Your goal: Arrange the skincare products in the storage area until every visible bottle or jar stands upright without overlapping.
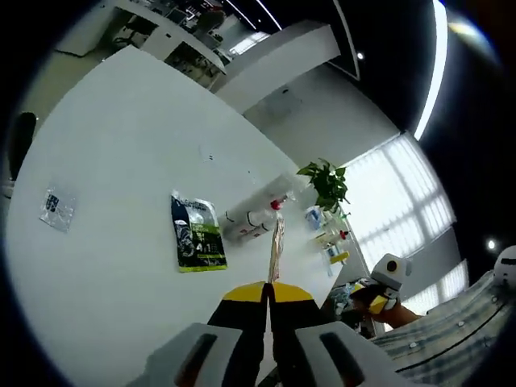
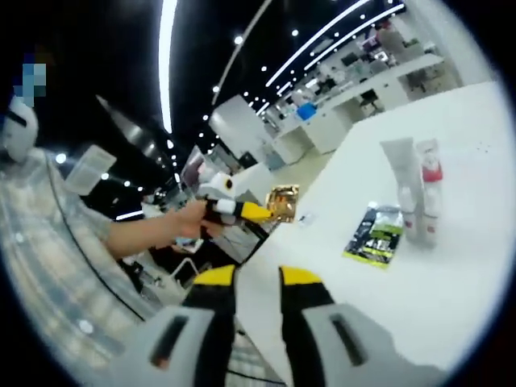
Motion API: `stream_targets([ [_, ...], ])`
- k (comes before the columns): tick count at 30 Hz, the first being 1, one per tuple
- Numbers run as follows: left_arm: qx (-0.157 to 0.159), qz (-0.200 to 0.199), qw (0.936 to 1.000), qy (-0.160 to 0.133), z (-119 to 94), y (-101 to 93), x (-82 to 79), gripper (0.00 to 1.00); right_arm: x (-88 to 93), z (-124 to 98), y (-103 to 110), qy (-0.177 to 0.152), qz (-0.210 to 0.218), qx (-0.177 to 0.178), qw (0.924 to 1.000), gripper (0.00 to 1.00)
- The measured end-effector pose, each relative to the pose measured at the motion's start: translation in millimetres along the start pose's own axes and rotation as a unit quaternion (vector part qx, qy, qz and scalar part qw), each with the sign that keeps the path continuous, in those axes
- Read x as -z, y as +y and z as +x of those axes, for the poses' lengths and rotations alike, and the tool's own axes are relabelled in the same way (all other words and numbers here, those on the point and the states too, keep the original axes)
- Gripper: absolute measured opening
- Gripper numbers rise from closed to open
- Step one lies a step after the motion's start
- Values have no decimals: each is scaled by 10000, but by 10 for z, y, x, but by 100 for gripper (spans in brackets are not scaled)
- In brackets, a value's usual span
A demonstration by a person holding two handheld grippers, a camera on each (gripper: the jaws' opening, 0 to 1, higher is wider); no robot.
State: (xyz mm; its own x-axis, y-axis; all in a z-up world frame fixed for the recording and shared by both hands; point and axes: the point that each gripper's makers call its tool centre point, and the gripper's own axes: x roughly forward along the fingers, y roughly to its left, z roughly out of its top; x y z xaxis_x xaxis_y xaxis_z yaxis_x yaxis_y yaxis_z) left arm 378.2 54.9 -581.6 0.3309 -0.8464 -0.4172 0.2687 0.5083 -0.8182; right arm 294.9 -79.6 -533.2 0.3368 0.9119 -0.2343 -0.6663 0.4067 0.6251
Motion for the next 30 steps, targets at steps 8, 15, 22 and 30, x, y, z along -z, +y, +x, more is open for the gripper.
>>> stream_targets([
  [8, -56, -519, 9984, 209, 149, 302, -135, 1, 88, -114, -5, 11, 29, 230, 9997, 19],
  [15, -367, -844, 9948, 441, 271, 690, -166, 1, 177, -226, -35, 20, 112, 470, 9988, 19],
  [22, -497, -1032, 9913, 648, 419, 935, -214, 1, 230, -325, -62, 0, 202, 729, 9971, 19],
  [30, -726, -845, 9898, 891, 552, 1113, -350, 1, 243, -358, -129, -78, 283, 1009, 9945, 20],
])
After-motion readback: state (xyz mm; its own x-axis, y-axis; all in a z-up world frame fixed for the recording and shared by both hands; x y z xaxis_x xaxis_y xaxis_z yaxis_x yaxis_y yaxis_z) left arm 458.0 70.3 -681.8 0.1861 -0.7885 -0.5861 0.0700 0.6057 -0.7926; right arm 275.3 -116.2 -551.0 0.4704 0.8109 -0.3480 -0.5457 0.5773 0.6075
